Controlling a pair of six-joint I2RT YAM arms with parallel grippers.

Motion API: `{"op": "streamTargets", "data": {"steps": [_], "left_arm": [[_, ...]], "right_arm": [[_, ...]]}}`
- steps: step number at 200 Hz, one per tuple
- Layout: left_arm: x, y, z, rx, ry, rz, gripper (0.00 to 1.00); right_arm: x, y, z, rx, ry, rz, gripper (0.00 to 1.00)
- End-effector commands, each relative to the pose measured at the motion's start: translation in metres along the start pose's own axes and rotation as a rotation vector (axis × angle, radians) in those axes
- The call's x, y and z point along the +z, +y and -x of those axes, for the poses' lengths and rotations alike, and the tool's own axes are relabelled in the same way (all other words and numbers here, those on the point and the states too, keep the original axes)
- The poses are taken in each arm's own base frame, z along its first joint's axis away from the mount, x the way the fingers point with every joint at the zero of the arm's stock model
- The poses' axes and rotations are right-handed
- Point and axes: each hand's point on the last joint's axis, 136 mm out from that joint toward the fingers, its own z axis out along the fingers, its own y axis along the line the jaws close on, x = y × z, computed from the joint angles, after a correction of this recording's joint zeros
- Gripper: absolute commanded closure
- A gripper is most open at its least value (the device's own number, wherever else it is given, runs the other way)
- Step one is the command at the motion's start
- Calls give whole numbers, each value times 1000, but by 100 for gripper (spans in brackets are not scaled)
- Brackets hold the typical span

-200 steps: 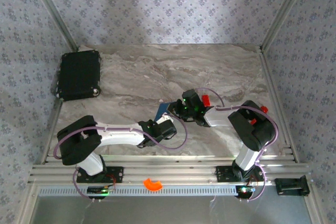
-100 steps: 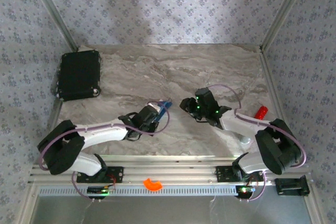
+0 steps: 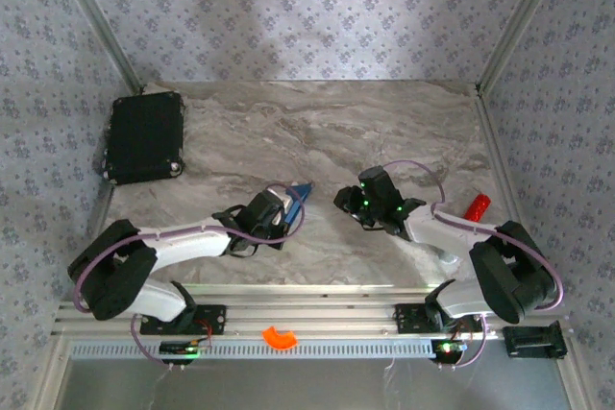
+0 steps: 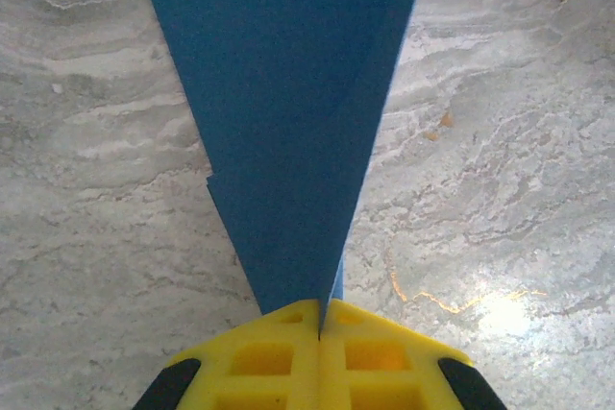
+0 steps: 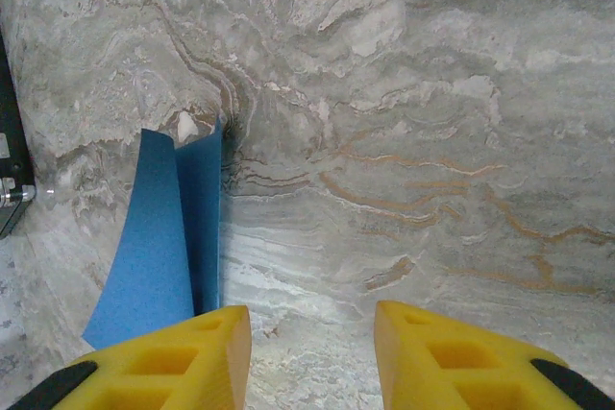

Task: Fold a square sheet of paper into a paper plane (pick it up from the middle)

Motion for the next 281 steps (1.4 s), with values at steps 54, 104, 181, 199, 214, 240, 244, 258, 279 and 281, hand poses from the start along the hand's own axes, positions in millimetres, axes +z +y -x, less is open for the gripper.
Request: {"op": "streamTargets", "data": {"steps": [54,104,181,199,214,240,244,258,279,281], "left_arm": [[22,-4,-23,-22,106,-35,95],[22,-10,-26,-12,136,-71,95],[17,-27,-8,-161,163,-319,94],[18,-26,-7,-179,172,-339,94],[18,-26,-7,-188,182,-356,93],[22,-27,-8,-211,194,-377,93],[23,-27,-8,-215,197,-381,93],[25,-27,-10,-229,207,-385,93],[28,-28,-11,-244,216,-395,93],[28,-28,-11,-245,216,-395,93]], "right_arm": [[9,-4,-6,-35,5,-27,61],[17,15,-16,-165,-5,53,69],[34,63,-56,-167,166,355,88],[40,68,-61,-166,189,369,90],[43,70,-60,-166,183,368,90],[47,72,-58,-166,188,361,90],[48,72,-59,-167,191,363,90],[50,73,-58,-164,195,361,90],[55,69,-56,-147,193,348,90],[55,69,-55,-145,193,348,90]]}}
